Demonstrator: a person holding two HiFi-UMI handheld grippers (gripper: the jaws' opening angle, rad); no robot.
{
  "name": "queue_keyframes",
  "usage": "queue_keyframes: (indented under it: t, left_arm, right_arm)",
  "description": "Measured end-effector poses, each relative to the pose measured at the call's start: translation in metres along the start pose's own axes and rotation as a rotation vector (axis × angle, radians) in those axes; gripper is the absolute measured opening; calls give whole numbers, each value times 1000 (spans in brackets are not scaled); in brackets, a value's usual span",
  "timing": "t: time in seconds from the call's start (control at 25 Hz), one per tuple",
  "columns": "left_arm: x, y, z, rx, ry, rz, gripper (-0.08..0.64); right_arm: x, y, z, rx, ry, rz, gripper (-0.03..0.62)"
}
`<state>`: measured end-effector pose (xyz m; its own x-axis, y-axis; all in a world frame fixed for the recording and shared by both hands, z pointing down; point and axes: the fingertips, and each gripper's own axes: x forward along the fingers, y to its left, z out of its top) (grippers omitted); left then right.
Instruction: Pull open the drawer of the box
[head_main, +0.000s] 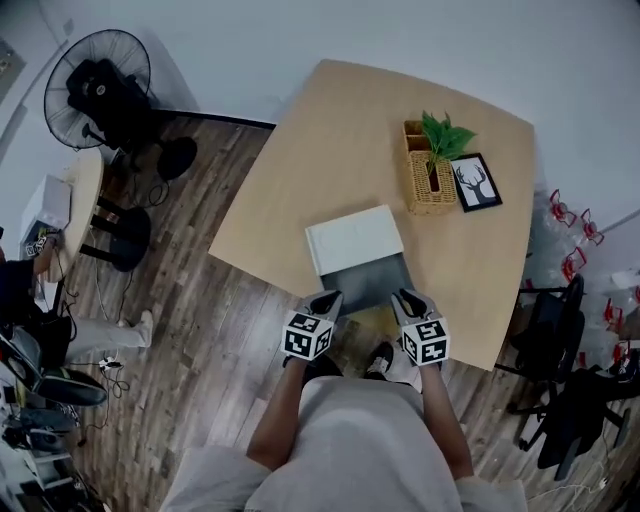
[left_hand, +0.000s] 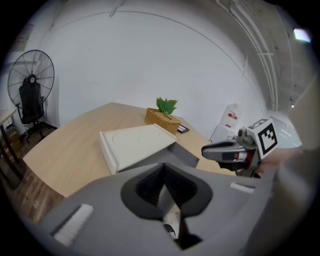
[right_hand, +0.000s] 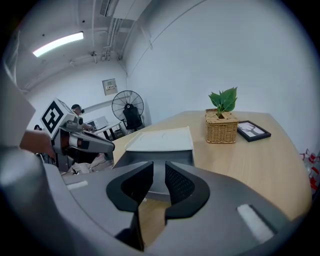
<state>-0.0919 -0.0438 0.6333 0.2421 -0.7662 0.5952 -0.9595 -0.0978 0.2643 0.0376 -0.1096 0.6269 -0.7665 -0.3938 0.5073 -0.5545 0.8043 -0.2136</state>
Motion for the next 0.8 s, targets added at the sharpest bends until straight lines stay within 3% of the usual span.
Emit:
queue_keyframes:
  t: [0.28,0.8]
  left_arm:
    - [-16,-15,-9,-50,-63,92,54]
    - [-35,-32,-16,-41,-60,143,54]
  right_arm:
    - [-14,2,-13,-40,4,54,74]
    - [-32,9,-10,-50,-25,88,74]
